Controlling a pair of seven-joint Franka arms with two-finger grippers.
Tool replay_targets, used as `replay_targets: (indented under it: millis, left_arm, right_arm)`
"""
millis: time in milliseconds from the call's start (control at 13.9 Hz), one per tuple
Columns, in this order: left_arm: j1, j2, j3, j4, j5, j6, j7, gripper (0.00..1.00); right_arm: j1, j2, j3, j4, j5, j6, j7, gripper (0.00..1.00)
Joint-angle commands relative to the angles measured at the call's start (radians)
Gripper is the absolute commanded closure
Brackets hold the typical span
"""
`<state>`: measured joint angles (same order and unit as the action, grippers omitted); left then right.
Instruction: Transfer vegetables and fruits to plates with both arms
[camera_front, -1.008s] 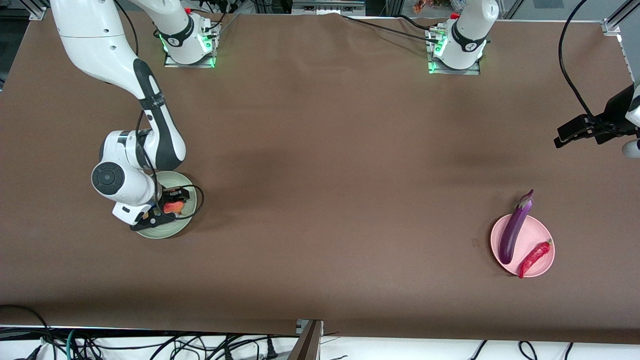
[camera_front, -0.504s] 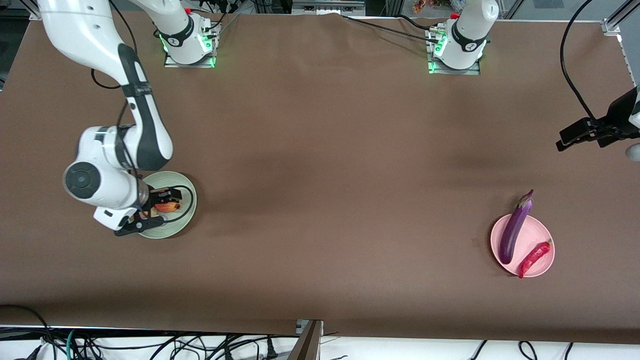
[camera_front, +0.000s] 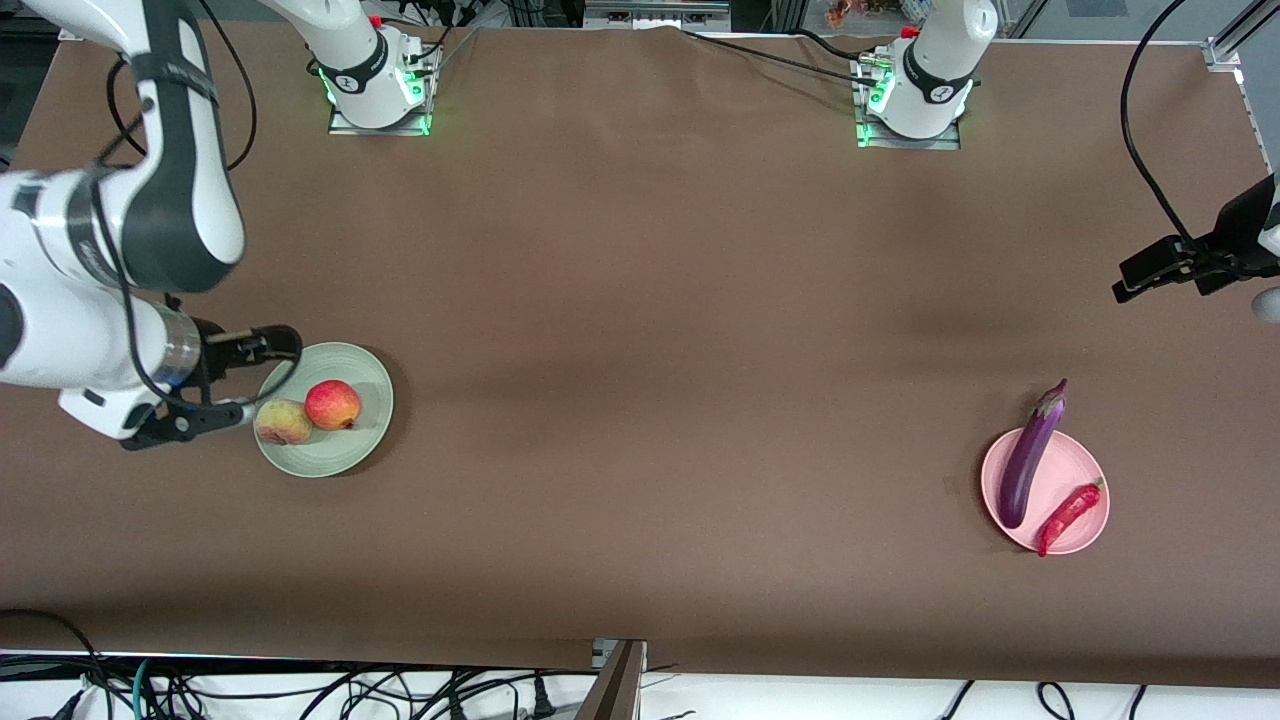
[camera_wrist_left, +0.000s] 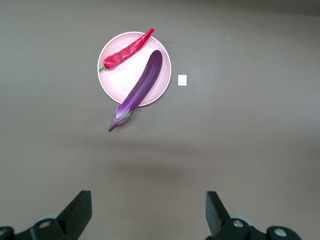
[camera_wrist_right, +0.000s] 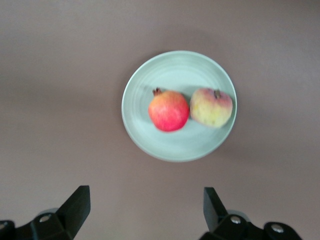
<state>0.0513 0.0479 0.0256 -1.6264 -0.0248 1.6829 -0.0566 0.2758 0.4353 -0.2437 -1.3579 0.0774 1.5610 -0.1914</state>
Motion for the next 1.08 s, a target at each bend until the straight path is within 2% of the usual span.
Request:
replay_targets:
  millis: [0,144,288,360,504,648,792,1008]
  left_arm:
    - [-0.005,0.012,0.002,0.026,-0.004,-0.009,0.008,0.0]
    - [-0.007,0.012,0.002,0.026,-0.004,-0.009,0.008,0.0]
    - [-0.007,0.012,0.002,0.026,-0.004,-0.009,0.009,0.0]
    - [-0.01,0.012,0.002,0.026,-0.004,-0.009,0.009,0.0]
    - [-0.013,0.013,0.002,0.026,-0.003,-0.011,0.009,0.0]
    - [-0.013,0.015,0.002,0.026,-0.004,-0.011,0.011,0.0]
    - [-0.013,0.015,0.002,0.026,-0.003,-0.011,0.009,0.0]
    - [-0.015,0.015,0.001,0.026,-0.003,-0.011,0.009,0.0]
  right_arm:
    - [-0.004,-0.09,0.009,-0.027,-0.002,-0.045,0.154,0.0]
    - [-0.048,-0.17,0.062,-0.072,-0.002,-0.05,0.172,0.0]
    - [-0.191,-0.246,0.217,-0.133,-0.022,-0.042,0.172,0.0]
    - [-0.242,-0.277,0.271,-0.154,-0.05,-0.051,0.17,0.0]
    - [-0.262,-0.38,0.28,-0.199,-0.061,-0.05,0.172,0.0]
    - [-0.265,-0.432,0.282,-0.225,-0.079,-0.09,0.172,0.0]
    - [-0.265,-0.437,0.287,-0.227,-0.12,-0.093,0.168,0.0]
    - [-0.259,-0.429,0.285,-0.222,-0.117,-0.114,0.173,0.0]
